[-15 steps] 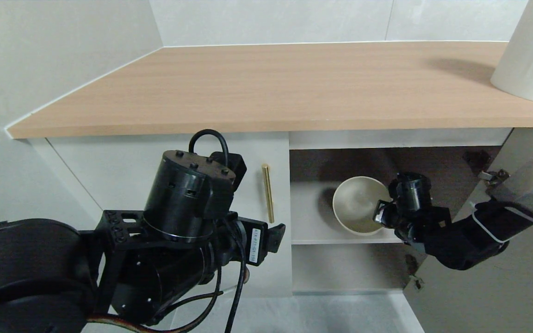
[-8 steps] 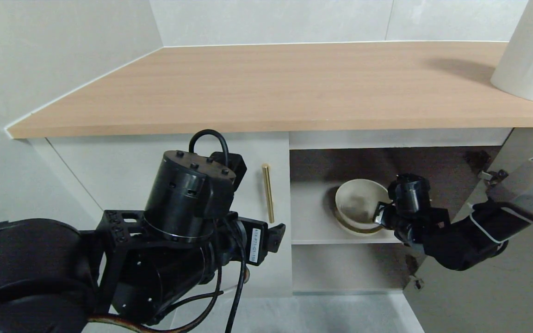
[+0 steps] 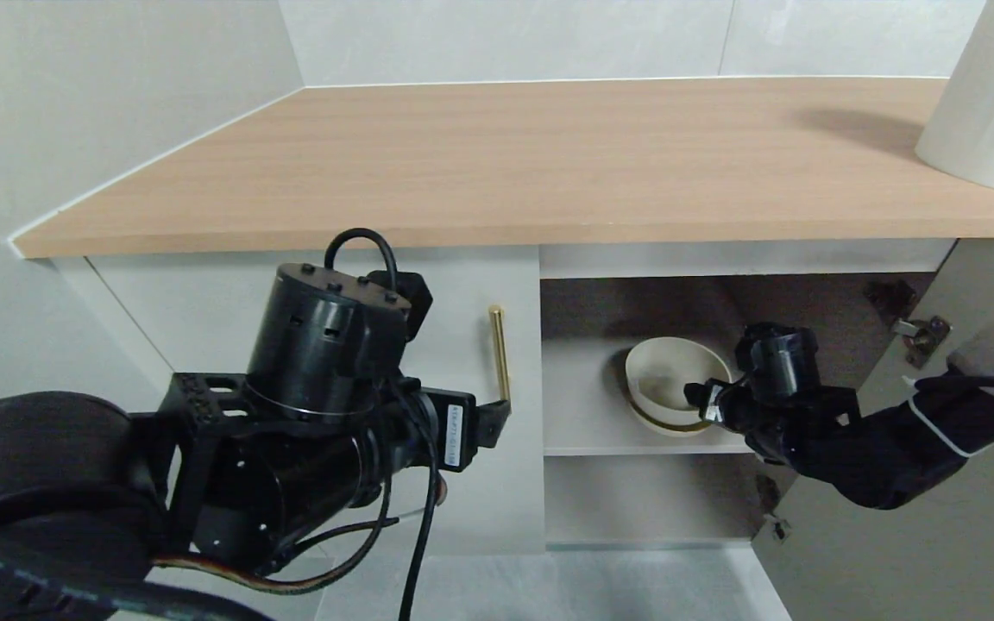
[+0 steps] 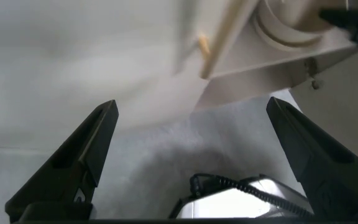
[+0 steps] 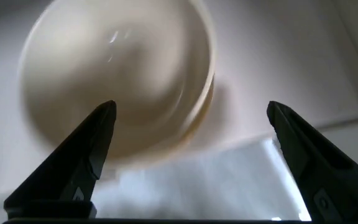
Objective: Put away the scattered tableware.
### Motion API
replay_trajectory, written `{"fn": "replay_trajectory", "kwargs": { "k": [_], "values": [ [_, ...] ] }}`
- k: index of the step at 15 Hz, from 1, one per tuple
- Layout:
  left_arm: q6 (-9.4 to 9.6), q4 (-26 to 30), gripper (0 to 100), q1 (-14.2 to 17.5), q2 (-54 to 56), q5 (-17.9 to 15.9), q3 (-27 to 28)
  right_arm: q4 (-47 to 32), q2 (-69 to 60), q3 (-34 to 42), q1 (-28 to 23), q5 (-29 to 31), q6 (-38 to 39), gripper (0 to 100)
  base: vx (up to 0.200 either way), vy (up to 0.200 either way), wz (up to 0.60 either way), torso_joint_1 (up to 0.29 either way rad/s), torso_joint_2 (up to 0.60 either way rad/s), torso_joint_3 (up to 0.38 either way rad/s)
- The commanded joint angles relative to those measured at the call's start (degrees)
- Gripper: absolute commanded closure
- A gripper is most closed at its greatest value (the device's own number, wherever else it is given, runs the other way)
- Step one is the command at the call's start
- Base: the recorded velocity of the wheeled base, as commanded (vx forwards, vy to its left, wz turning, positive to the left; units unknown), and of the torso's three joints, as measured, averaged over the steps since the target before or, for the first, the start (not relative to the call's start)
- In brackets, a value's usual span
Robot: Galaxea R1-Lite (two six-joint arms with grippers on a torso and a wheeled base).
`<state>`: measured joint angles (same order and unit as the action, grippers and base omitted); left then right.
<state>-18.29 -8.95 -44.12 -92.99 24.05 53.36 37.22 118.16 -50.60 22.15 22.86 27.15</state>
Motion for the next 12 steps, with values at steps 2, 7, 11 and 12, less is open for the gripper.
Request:
{"fn": "replay_trajectory", "kwargs": {
  "k": [2, 7, 11, 12],
  "values": [
    [0.36, 2.18, 0, 5.27, 8.53, -4.63, -3.61, -18.85, -21.13, 4.2, 2.11, -8.36, 0.01, 0, 0.0, 0.0, 0.0, 0.0, 0.0, 0.0],
    [2.55, 3.06, 0, 13.62, 17.05, -5.42, -14.42, -39.06, -37.13, 4.99, 5.62, -15.83, -0.34, 0, 0.0, 0.0, 0.0, 0.0, 0.0, 0.0],
    [2.82, 2.8, 0, 15.82, 20.13, -5.51, -20.66, -43.19, -43.02, 6.57, 7.73, -16.18, -0.34, 0, 0.0, 0.0, 0.0, 0.0, 0.0, 0.0],
    [2.91, 2.71, 0, 15.82, 20.3, -5.42, -20.58, -43.11, -43.19, 7.36, 9.14, -15.91, -0.34, 0, 0.0, 0.0, 0.0, 0.0, 0.0, 0.0]
  ]
}}
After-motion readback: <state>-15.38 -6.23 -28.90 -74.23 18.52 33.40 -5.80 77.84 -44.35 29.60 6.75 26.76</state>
